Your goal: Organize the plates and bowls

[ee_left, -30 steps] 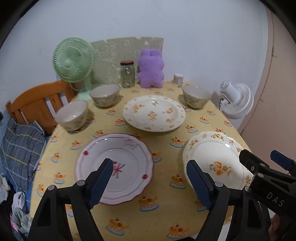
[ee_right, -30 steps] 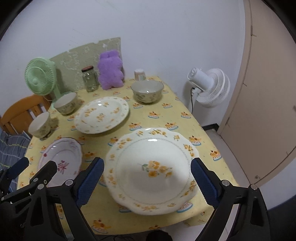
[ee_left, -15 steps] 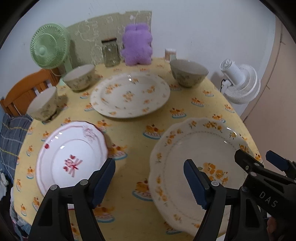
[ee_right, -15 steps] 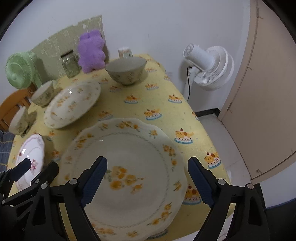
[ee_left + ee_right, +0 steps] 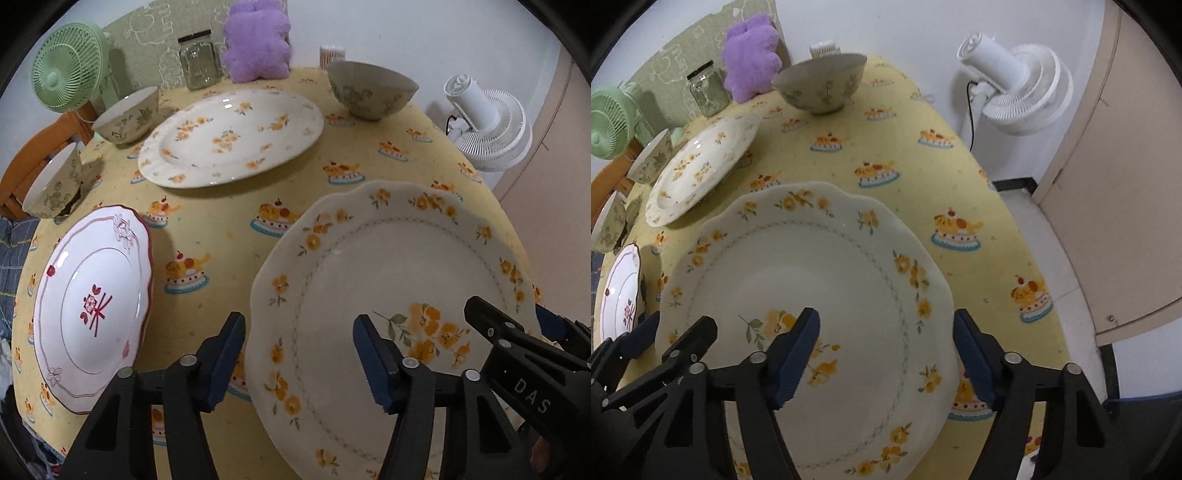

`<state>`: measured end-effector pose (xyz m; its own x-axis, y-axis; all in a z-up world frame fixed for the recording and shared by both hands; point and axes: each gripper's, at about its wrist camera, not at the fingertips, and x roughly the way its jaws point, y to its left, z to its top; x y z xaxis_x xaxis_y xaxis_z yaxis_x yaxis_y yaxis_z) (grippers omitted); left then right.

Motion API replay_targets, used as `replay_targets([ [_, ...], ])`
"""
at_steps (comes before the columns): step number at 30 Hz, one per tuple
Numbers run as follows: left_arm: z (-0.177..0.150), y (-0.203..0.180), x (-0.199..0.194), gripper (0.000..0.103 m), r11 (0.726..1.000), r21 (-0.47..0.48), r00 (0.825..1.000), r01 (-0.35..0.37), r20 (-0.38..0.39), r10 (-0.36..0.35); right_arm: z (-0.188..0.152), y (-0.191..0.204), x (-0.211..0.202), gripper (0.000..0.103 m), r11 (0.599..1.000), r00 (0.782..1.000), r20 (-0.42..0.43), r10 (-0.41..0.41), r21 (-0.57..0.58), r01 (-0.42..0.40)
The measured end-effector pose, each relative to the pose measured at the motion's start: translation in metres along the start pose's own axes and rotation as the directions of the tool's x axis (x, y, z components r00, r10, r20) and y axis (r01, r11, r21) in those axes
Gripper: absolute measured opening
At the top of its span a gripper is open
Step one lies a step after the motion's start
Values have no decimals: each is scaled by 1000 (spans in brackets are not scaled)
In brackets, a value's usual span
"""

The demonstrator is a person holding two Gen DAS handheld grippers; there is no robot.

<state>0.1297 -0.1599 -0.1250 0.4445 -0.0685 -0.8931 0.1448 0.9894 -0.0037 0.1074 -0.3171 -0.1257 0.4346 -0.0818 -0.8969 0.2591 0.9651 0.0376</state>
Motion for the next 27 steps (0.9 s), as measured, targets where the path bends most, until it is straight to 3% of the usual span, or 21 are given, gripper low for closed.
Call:
replay_targets([
  [3,2,1,3,58,1000,-7,1000,-10,-15,10,1,1,2,69,1000,1000,-10,-11,-2,11],
  [6,5,2,6,50,1000,-13,999,-11,-31,10,5,0,4,65,1000,1000,-20,-18,-6,18],
  [15,7,9,7,49,997,-57,997,-51,-52,48,21,9,12,62,998,999,-31,-18,-62,16],
  [27,11,26,8,50,980,-152,991,-126,-67,117,43,35,23,62,985,998,-39,42,-163,-48],
])
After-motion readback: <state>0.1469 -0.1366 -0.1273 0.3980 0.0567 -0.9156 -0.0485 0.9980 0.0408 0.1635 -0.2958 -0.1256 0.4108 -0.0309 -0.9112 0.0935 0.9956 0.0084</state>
